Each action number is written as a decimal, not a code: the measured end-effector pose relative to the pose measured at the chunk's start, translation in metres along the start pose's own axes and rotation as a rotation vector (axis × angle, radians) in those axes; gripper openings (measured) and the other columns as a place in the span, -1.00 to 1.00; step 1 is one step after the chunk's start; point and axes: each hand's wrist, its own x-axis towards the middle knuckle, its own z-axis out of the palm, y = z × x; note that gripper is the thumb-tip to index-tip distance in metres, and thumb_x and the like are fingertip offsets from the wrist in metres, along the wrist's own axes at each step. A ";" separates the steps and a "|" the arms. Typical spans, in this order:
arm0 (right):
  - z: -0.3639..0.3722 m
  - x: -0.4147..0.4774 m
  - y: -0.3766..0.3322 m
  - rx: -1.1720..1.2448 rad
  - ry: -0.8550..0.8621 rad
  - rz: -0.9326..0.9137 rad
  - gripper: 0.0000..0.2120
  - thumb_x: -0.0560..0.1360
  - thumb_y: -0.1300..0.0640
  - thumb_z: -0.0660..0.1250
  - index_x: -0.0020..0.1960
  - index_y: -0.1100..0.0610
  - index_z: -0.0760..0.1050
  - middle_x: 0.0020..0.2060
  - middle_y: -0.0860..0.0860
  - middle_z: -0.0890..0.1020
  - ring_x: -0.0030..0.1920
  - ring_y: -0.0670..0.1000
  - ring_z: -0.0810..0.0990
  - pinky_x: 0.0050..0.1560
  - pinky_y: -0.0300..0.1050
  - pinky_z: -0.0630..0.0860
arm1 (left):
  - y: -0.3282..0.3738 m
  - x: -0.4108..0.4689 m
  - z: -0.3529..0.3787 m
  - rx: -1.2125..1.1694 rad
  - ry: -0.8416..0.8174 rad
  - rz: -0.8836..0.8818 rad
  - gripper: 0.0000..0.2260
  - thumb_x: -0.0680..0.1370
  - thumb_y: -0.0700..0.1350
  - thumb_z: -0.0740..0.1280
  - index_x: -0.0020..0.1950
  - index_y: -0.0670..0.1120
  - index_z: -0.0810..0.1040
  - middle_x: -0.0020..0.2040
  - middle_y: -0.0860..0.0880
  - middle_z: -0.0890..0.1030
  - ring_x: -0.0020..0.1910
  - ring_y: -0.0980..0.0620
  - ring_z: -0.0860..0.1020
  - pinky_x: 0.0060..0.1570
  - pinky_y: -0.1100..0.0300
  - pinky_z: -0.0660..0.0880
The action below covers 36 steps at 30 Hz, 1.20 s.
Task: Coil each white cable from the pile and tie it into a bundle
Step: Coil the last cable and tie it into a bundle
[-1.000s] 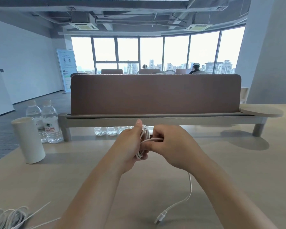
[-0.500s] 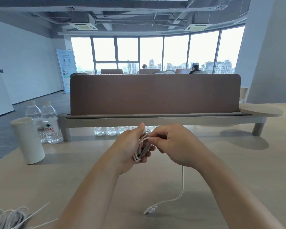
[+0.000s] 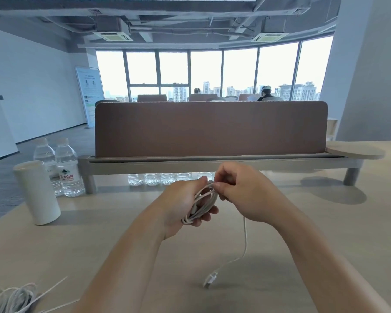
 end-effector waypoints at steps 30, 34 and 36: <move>0.016 0.004 0.000 0.269 0.117 0.199 -0.88 0.54 0.21 0.34 -0.15 0.08 0.61 -0.40 -0.06 0.64 -0.46 -0.05 0.43 -0.42 -0.19 0.37 | 0.010 0.002 -0.011 -0.577 0.201 -0.004 -0.54 0.71 0.12 0.05 -0.30 -0.09 0.32 0.00 -0.37 0.68 -0.31 -0.19 0.64 -0.38 0.19 0.47; 0.021 0.003 -0.003 0.115 0.071 0.137 -0.75 0.55 0.20 0.29 -0.15 -0.09 0.64 -0.55 -0.17 0.50 -0.55 -0.12 0.35 -0.49 -0.31 0.27 | 0.010 0.002 -0.012 -0.565 0.266 -0.002 -0.57 0.72 0.10 0.08 -0.28 -0.09 0.34 -0.06 -0.33 0.70 -0.20 -0.25 0.68 -0.30 0.15 0.49; 0.022 0.000 -0.008 0.041 0.044 0.105 -0.71 0.56 0.20 0.26 -0.02 -0.11 0.69 -0.49 -0.17 0.55 -0.50 -0.10 0.41 -0.46 -0.27 0.34 | 0.010 0.001 -0.011 -0.547 0.292 -0.010 -0.59 0.72 0.10 0.09 -0.25 -0.08 0.36 -0.13 -0.28 0.71 -0.19 -0.23 0.68 -0.22 0.11 0.51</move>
